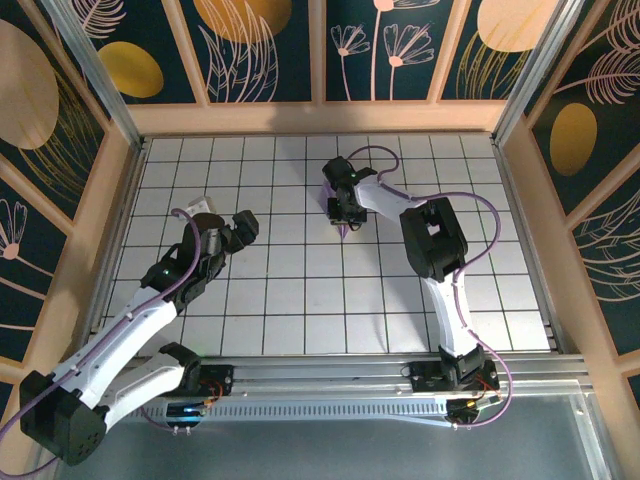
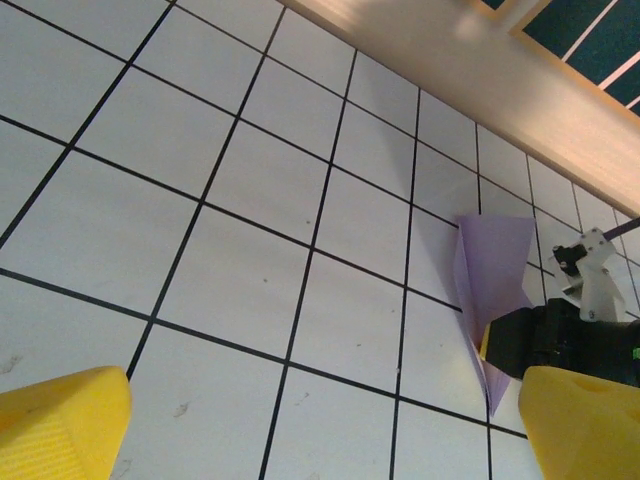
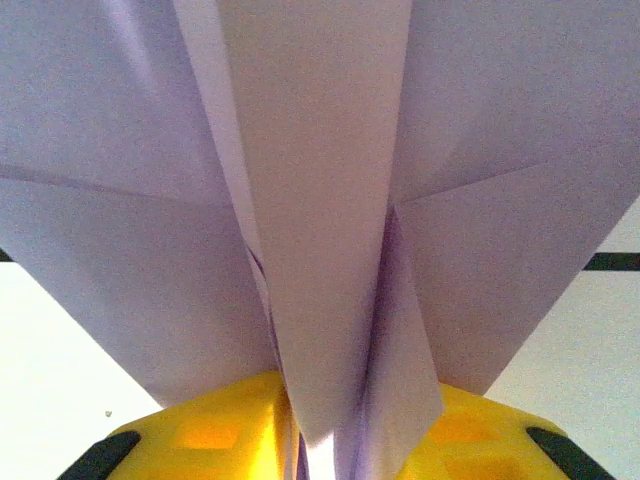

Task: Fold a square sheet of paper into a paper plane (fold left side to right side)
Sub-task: Place the paper plane at the top-center of the table.

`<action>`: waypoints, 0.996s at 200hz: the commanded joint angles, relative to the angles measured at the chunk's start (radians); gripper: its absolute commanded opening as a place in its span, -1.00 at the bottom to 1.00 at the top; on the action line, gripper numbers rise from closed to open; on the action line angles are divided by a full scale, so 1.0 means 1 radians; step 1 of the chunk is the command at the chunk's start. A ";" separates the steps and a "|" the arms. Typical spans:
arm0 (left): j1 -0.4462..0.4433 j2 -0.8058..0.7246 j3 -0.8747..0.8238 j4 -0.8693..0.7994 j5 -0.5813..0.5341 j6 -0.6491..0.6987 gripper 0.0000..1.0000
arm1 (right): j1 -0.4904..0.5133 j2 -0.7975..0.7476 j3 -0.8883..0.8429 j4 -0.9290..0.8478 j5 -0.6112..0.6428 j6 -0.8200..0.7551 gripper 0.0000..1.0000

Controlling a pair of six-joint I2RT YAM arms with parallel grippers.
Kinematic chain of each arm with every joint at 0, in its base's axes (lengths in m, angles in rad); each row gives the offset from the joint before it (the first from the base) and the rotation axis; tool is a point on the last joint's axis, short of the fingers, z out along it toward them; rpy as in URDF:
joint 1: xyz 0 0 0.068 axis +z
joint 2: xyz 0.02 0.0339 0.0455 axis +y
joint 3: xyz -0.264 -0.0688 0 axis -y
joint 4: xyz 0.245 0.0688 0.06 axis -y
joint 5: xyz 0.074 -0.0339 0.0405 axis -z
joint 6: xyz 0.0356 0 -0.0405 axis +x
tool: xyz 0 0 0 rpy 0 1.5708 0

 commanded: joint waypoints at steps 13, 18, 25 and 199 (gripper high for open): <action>0.001 0.012 0.027 -0.024 -0.023 0.004 0.98 | -0.002 -0.058 -0.028 -0.040 0.035 0.000 -0.42; 0.001 0.013 0.027 -0.022 -0.021 0.004 0.98 | -0.002 -0.063 -0.029 -0.040 0.035 0.000 -0.42; 0.001 0.016 0.028 -0.020 -0.019 0.004 0.98 | -0.002 -0.071 -0.028 -0.039 0.035 -0.001 -0.42; 0.009 0.075 0.054 0.015 -0.029 0.022 0.97 | 0.006 -0.334 -0.132 -0.006 0.059 -0.015 -0.18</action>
